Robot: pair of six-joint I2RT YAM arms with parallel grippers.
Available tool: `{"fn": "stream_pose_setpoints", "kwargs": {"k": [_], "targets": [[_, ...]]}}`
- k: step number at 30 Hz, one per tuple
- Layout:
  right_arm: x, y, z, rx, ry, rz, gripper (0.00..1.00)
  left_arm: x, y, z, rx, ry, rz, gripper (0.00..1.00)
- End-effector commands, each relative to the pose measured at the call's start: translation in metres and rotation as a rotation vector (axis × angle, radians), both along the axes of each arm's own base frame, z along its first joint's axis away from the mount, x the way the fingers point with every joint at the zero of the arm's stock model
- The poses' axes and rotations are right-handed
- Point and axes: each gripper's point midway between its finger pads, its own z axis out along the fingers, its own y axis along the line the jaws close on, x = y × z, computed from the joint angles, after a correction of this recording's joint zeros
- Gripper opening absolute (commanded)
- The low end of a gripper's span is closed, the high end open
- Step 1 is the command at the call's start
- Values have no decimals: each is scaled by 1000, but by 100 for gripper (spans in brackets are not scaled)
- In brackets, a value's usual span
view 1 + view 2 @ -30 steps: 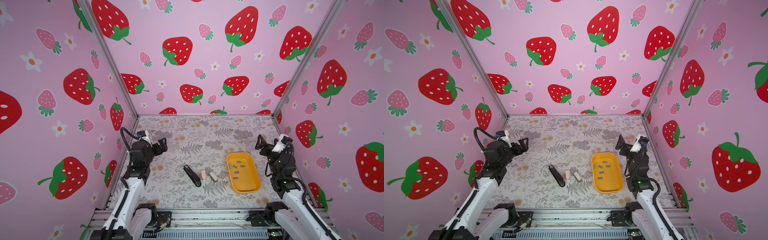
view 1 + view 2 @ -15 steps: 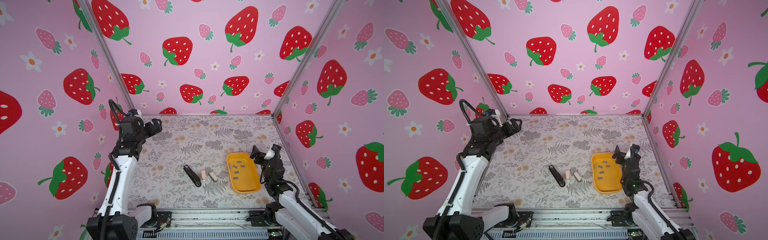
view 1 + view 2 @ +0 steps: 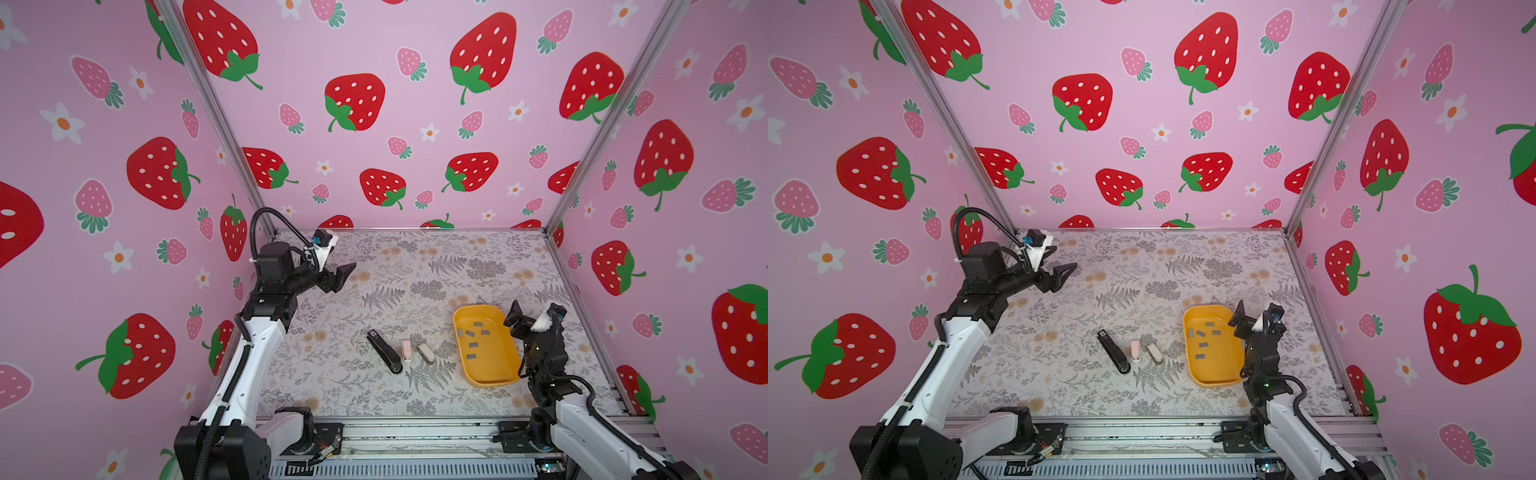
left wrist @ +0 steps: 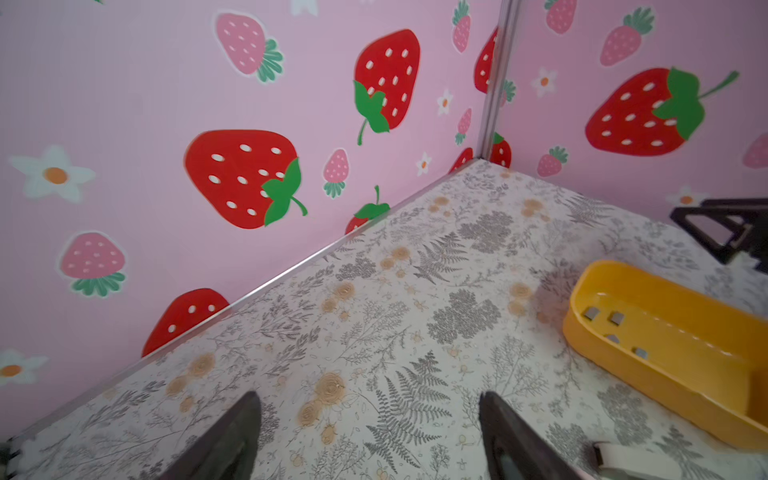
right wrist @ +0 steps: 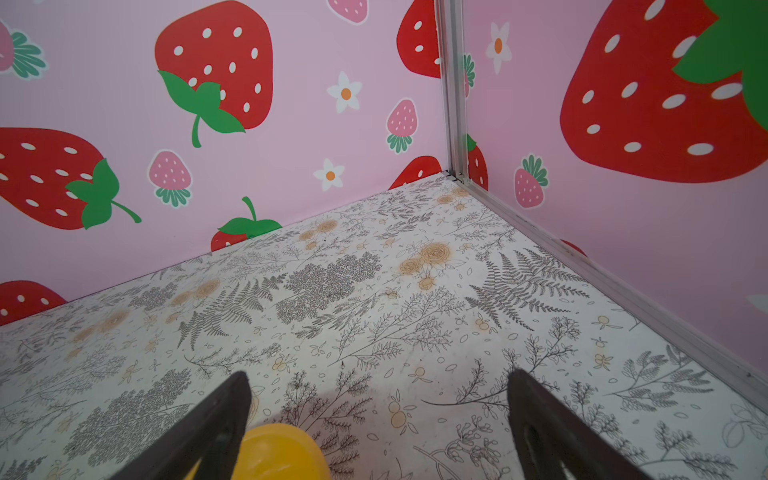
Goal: Load the staples into the stapler
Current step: 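Raise both arms and swing the left gripper toward the black stapler, then lower the left gripper onto the black stapler's rear end and close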
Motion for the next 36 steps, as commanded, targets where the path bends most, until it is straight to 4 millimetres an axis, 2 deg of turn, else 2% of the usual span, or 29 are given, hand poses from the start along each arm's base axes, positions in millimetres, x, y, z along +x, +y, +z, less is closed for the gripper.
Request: {"fn": "stream_pose_setpoints", "kwargs": {"k": [1,3,5,7,9,14,18,24,27,30,36], "targets": [[1,2,10,12,-40,-6,97,-42,-49,-28,235,-87,-368,79],[0,4,10,11,-42,1,97,-55,-62,-50,367,-96,-451,78],[-2,4,11,13,-51,7,98,-66,-67,-69,476,-92,-510,76],[-4,4,11,17,-60,9,98,-77,-72,-84,518,-112,-559,76],[-6,4,11,21,-66,17,99,-93,-77,-98,518,-136,-629,81],[-5,7,11,14,-61,29,99,-111,-79,-126,662,-119,-730,80],[1,8,11,4,-45,23,97,-119,-73,-151,791,-76,-776,80],[9,14,8,-20,-5,26,96,-139,-76,-152,855,-47,-832,78],[7,15,7,-16,-7,33,96,-161,-79,-158,952,-16,-902,78],[1,12,8,-4,-25,35,97,-172,-89,-166,1025,12,-959,76],[-16,4,12,27,-91,30,99,-166,-107,-177,1066,23,-983,74]]}}
